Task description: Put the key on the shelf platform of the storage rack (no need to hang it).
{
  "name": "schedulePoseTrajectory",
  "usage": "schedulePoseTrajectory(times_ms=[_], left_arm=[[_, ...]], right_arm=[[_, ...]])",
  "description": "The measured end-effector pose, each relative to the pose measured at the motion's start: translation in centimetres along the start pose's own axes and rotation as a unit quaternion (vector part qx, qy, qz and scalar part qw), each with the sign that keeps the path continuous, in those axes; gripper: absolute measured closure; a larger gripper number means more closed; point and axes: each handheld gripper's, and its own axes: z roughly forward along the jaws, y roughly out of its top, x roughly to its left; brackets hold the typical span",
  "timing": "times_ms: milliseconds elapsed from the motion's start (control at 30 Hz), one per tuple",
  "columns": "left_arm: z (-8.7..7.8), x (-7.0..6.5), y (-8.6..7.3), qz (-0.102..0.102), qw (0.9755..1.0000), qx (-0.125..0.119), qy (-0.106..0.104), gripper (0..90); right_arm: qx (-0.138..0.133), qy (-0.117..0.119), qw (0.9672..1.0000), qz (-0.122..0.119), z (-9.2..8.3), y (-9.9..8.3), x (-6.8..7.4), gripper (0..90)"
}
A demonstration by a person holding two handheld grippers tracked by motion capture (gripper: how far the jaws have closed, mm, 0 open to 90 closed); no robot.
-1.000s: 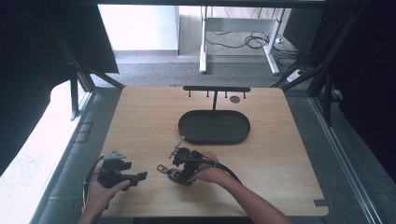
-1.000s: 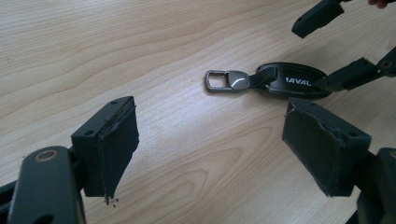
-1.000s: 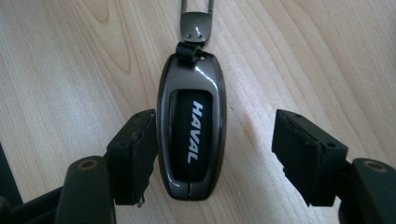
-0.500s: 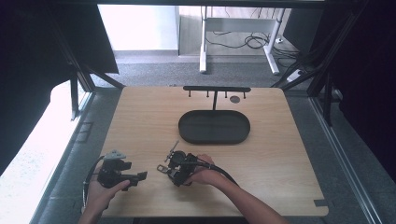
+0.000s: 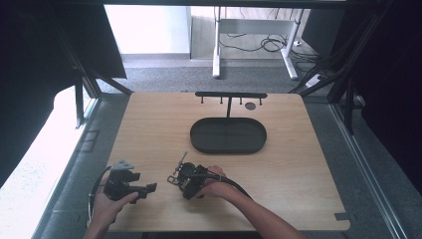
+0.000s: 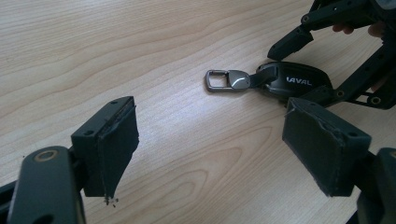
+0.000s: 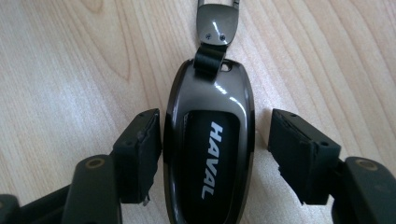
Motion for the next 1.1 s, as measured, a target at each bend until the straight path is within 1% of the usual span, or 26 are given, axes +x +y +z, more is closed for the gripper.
schedulePoseTrajectory(times_ms=[67, 100, 133, 200, 233, 267, 300, 533, 767, 800, 867, 1033, 1067, 1100], left_arm=[[0.0, 0.0, 0.0, 0.001, 1.0000, 0.001, 0.000, 18.7], [0.0, -0.1, 0.0, 0.001, 1.0000, 0.001, 0.001, 18.7], [0.0, -0.1, 0.0, 0.001, 1.0000, 0.001, 0.001, 18.7], [0.0, -0.1, 0.0, 0.002, 1.0000, 0.001, 0.000, 18.7], [0.0, -0.1, 0.0, 0.002, 1.0000, 0.001, 0.000, 18.7], [0.0, -0.1, 0.0, 0.002, 1.0000, 0.001, 0.000, 18.7], [0.1, -0.2, 0.0, 0.002, 1.0000, 0.001, 0.000, 18.7], [0.0, -0.2, 0.0, 0.003, 1.0000, 0.001, 0.000, 18.7], [0.0, -0.1, 0.0, 0.001, 1.0000, 0.000, 0.002, 18.7], [0.0, -0.1, 0.0, 0.001, 1.0000, 0.000, 0.002, 18.7], [0.0, -0.1, 0.0, 0.002, 1.0000, 0.000, 0.002, 18.7], [0.0, -0.1, 0.0, 0.002, 1.0000, 0.000, 0.003, 18.7], [0.0, -0.2, 0.0, 0.002, 1.0000, 0.001, 0.002, 18.7], [0.0, -0.2, 0.0, 0.002, 1.0000, 0.001, 0.002, 18.7]], right_arm=[[-0.001, -0.001, 1.0000, 0.001, 0.0, 0.0, -0.1, 37.5], [0.000, -0.003, 1.0000, 0.000, 0.0, 0.0, -0.1, 39.7], [0.000, -0.003, 1.0000, 0.000, 0.0, 0.0, -0.1, 39.7], [0.000, -0.001, 1.0000, 0.000, -0.1, 0.1, 0.0, 44.9], [0.000, -0.001, 1.0000, 0.000, -0.1, 0.1, 0.0, 44.9], [0.002, -0.001, 1.0000, -0.003, -0.2, 0.1, 0.0, 47.5], [0.004, -0.003, 1.0000, -0.002, -0.2, 0.1, 0.0, 48.1], [0.010, 0.000, 1.0000, 0.001, -0.2, 0.3, 0.0, 48.8], [0.007, 0.005, 1.0000, -0.001, -0.4, 0.3, -0.2, 49.0], [0.005, 0.008, 1.0000, 0.001, -0.5, 0.2, -0.1, 49.0], [-0.001, 0.003, 0.9999, -0.010, -1.4, 0.1, -0.1, 49.0], [-0.020, 0.003, 0.9997, -0.009, -3.4, 0.0, -0.4, 49.1], [-0.020, 0.003, 0.9997, -0.009, -3.4, 0.0, -0.4, 49.1], [-0.027, 0.001, 0.9996, -0.008, -4.2, 0.0, -0.6, 49.1]])
